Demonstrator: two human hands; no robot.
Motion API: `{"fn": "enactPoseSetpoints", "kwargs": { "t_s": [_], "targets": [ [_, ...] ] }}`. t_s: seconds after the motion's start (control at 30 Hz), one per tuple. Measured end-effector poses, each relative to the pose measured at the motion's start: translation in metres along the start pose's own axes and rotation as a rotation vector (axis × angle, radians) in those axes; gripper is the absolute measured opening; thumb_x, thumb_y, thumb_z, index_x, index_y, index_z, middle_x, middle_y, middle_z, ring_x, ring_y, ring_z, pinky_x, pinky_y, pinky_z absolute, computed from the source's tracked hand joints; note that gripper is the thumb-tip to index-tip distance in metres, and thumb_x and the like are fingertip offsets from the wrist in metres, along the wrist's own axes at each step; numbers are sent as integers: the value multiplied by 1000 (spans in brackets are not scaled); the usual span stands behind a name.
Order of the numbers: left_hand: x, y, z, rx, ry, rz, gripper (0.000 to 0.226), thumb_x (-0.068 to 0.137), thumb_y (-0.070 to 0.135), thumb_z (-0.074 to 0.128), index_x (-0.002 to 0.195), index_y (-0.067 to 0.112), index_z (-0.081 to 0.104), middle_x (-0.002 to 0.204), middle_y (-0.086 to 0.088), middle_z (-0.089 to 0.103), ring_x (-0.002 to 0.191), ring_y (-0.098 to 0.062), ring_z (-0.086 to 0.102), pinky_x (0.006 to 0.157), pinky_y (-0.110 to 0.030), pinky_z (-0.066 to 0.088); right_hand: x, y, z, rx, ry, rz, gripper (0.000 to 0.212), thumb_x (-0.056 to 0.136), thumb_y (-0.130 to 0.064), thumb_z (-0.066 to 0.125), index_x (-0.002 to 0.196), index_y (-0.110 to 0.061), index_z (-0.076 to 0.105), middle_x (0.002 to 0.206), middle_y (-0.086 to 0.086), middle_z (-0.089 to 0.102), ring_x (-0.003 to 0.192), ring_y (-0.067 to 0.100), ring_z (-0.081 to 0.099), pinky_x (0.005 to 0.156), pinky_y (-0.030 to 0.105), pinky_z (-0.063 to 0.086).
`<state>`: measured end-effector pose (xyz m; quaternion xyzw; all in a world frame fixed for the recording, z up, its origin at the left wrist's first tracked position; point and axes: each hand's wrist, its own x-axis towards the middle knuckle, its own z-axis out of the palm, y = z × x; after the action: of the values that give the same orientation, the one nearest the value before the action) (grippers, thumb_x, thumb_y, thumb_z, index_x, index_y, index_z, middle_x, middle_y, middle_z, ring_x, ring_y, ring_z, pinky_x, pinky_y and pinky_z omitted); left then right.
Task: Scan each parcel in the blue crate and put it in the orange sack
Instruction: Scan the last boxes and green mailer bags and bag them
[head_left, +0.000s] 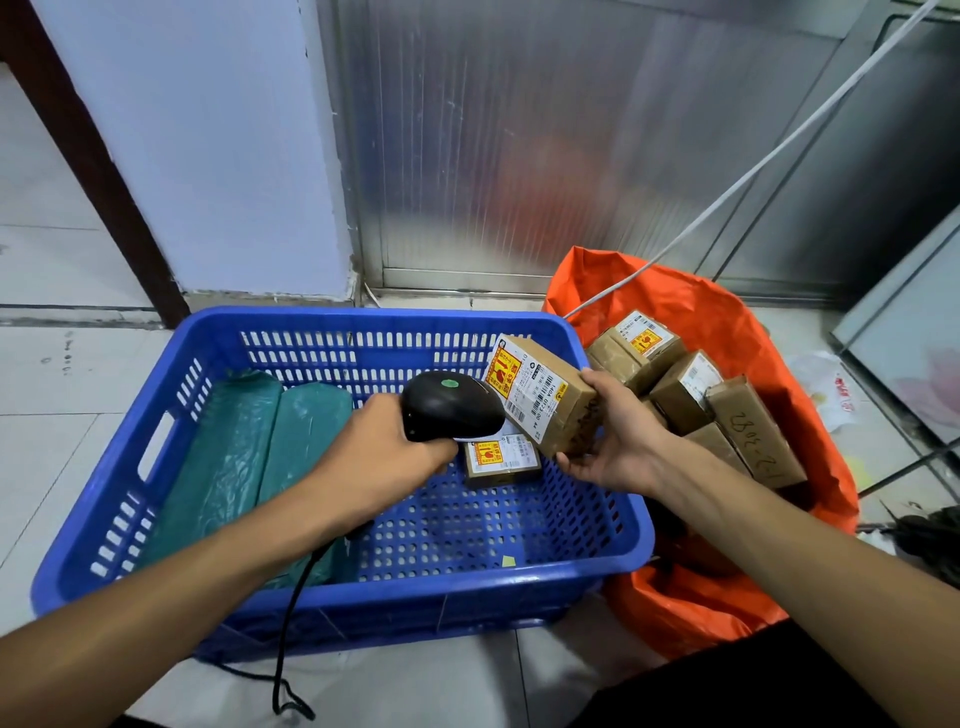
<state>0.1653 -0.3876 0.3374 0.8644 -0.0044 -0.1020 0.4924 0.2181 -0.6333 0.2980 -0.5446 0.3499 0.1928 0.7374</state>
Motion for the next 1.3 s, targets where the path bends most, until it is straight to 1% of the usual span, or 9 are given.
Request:
{"fn": "enactPoseSetpoints", "kwargs": {
  "t_s": [0.17,0.37,0.47,0.63,0.73,0.83,0.9,1.03,1.3],
  "targets": [
    [1,-2,0,8,-5,17,11,83,8,71,87,18,72,80,-22,72,63,-22,62,70,-51,58,-1,-5,-1,-18,-12,-24,36,88,-53,65,100,-18,67,101,14,68,96,32,66,65,36,53],
    [0,-3,1,19,1,35,9,82,7,71,79,15,69,69,-19,67,60,-18,59,65,-39,54,1,-18,-7,-46,14,-85,34,87,-50,67,98,-18,67,102,14,67,93,30,65,63,35,53],
    [0,-3,0,23,1,51,13,82,7,71,74,16,68,63,-13,64,59,-18,58,63,-33,48,1,-31,-14,-187,82,-266,32,92,-45,63,109,-17,64,93,9,65,83,23,62,64,34,52],
    [3,-5,-2,47,26,78,10,83,8,71,77,17,69,74,-20,70,63,-31,64,64,-41,55,15,-58,-40,-498,239,-555,45,85,-50,70,113,-15,62,104,12,72,89,27,71,64,34,52],
    [6,-11,-1,70,38,81,5,82,11,71,79,10,68,60,-14,62,54,-20,55,56,-32,45,28,-68,-56,-587,372,-606,57,76,-58,73,113,-16,64,97,6,71,78,20,68,64,36,55],
    [8,-14,1,60,34,91,6,82,11,72,78,10,68,64,-19,65,56,-22,57,58,-31,44,40,-74,-70,-696,504,-651,75,61,-71,70,118,-22,63,111,4,69,94,24,69,83,45,59],
    [8,-15,1,48,32,90,3,81,13,73,80,13,70,70,-20,68,57,-26,60,59,-32,46,45,-79,-76,-739,555,-676,72,69,-65,71,125,-20,61,121,7,64,105,26,65,80,40,57],
    [8,-21,1,24,24,88,6,77,14,74,79,18,70,60,-12,64,52,-13,54,57,-33,45,57,-91,-88,-856,681,-691,77,65,-65,65,126,-19,59,128,15,58,116,36,55,99,49,48],
    [7,-27,-2,43,33,73,13,70,24,69,77,13,67,53,-2,55,50,-14,50,54,-33,42,78,-98,-112,-919,784,-616,63,81,-39,77,132,-14,48,140,19,40,130,42,37,106,54,37]
  ]
}}
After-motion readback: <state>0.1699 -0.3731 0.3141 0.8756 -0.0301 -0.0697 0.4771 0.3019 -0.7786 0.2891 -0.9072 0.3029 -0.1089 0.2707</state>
